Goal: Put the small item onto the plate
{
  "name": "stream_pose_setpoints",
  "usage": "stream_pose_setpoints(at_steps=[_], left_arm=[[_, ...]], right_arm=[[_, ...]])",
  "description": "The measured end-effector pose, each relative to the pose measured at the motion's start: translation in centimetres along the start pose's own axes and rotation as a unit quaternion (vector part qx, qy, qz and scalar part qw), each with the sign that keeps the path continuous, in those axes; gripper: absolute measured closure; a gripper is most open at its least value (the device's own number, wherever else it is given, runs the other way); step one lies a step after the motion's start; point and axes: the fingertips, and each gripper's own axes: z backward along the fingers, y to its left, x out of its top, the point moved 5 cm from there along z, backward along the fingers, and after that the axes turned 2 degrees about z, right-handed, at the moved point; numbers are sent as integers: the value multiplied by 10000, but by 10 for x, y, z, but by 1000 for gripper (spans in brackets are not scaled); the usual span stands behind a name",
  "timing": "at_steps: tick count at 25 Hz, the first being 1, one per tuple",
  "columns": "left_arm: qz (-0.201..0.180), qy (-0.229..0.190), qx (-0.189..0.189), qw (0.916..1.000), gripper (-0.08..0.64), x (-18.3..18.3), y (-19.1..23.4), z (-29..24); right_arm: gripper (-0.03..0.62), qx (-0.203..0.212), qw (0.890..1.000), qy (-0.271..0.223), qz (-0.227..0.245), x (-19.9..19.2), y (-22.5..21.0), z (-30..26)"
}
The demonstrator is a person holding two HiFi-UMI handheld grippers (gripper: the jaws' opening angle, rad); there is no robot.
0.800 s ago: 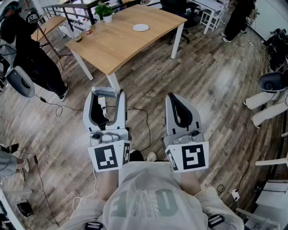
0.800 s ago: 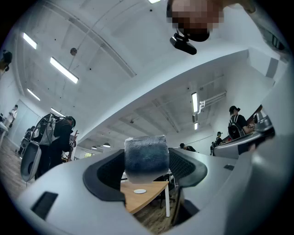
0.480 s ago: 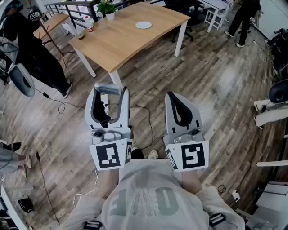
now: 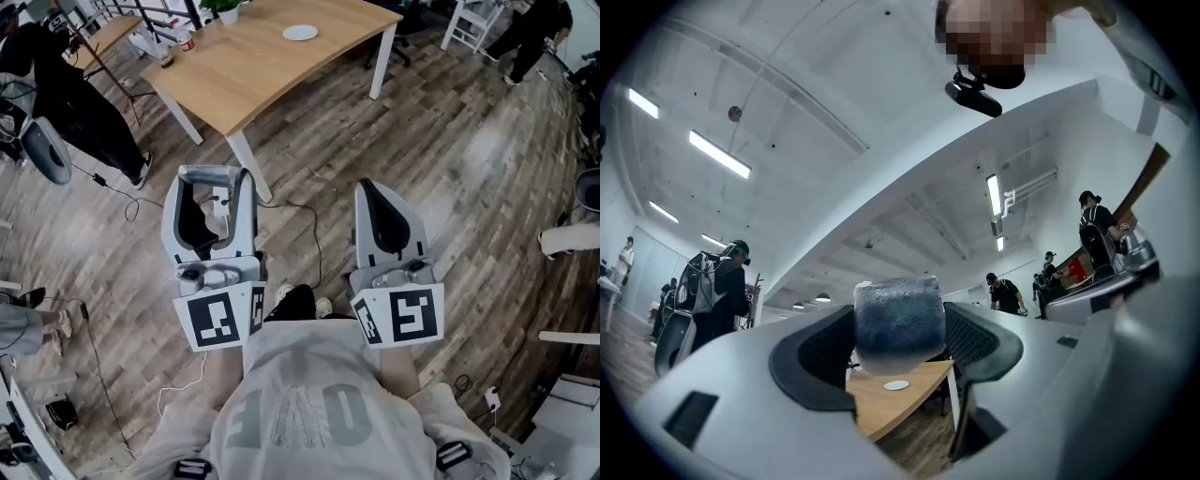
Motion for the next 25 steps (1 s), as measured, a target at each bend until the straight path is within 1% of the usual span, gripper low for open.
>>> stream_pose_setpoints(at_steps=[5,7,9,11,15,20,25], left_arm=[[40,55,165,9998,258,-7,10,-5],[-22,103,202,9997,258,-11,10,-7],[-50,149,205,9997,258,-16,9,-12],[1,163,160,9997,258,-23,8,-19],[201,54,12,9998,258,-36,10,-43],[264,72,-110,9996,258,-58,0,-81],[417,170,-263,9986,258,-83,-4,-119]], right_arm=[[575,91,9998,168,-38,-13,-6,-10],[575,87,9997,203,-84,-16,-9,-12],[575,87,9996,241,-82,-20,-14,-16],[575,56,9995,301,-61,-25,-19,-22],[575,-57,9993,376,27,-32,-28,-39],[575,-318,9974,615,219,-42,-50,-44],[575,-629,9950,765,129,-57,-77,-64]])
